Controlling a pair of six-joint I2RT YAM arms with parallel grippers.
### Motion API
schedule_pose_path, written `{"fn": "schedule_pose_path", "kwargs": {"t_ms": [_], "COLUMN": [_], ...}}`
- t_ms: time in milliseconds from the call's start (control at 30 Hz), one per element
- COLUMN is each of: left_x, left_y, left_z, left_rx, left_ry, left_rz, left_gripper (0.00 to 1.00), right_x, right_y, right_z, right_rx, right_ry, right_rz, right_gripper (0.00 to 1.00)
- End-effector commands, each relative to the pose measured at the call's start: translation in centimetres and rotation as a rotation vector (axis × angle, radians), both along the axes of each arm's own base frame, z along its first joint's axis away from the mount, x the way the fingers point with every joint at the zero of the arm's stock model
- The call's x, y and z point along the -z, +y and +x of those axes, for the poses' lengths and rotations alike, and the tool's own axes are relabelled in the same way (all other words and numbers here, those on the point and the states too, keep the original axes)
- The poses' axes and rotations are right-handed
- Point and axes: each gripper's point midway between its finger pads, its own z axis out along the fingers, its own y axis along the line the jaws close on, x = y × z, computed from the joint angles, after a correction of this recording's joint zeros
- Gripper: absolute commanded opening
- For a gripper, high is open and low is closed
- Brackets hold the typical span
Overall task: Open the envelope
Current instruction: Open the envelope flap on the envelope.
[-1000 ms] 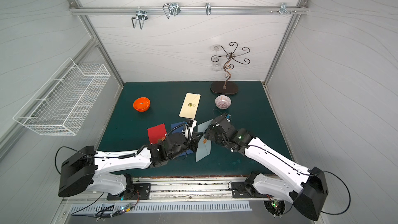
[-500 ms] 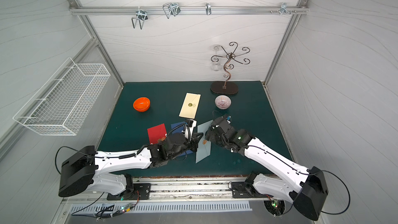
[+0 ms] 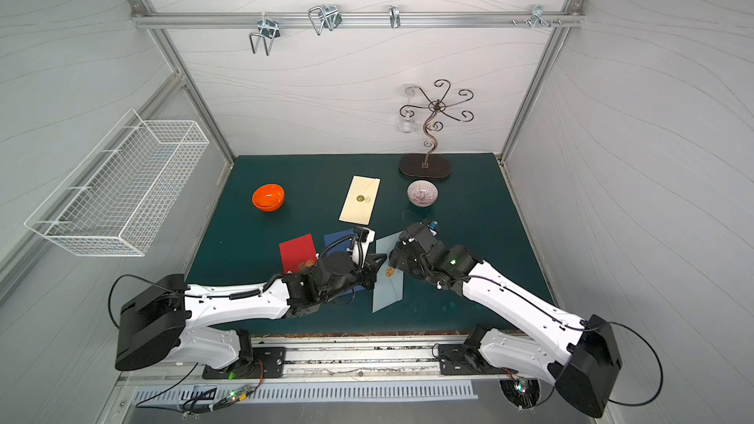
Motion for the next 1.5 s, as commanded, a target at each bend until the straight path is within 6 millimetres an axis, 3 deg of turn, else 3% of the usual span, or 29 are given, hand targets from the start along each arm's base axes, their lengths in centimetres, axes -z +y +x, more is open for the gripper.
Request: {"fn": "schedule_pose_path", "kwargs": {"t_ms": [0, 167, 567, 1067, 1333, 1467], "left_x": [-2.1, -2.5, -3.0, -3.4, -3.3, -3.4], "left_y": [-1.1, -1.1, -0.9, -0.8, -0.9, -1.0], "left_z": [0.3, 0.3, 0.1, -0.3, -0.3, -0.4], "left_rx": [0.016, 0.023, 0.034, 0.053, 0.059, 0.066], "left_ry": [-0.038, -0.051, -0.071, -0.086, -0.089, -0.092], "left_rz": [-0.044, -0.046, -0.047, -0.049, -0.050, -0.055], "left_gripper": [0.00, 0.00, 0.00, 0.00, 0.00, 0.00], "right_x": [0.6, 0.7, -0.3, 0.2, -0.9, -0.2], "right_y": [-1.0, -1.0, 1.1, -0.6, 0.4, 0.0], "right_z": [-0.4, -0.4, -0.5, -0.2, -0.2, -0.1], "right_rx": [0.024, 0.021, -0.079, -0.031, -0.076, -0.067], "right_ry": [0.034, 0.044, 0.048, 0.066, 0.042, 0.051], "right_rz": [-0.005, 0.004, 0.063, -0.049, -0.005, -0.043], "right_gripper": [0.78, 0.78, 0.78, 0.78, 0.78, 0.77]}}
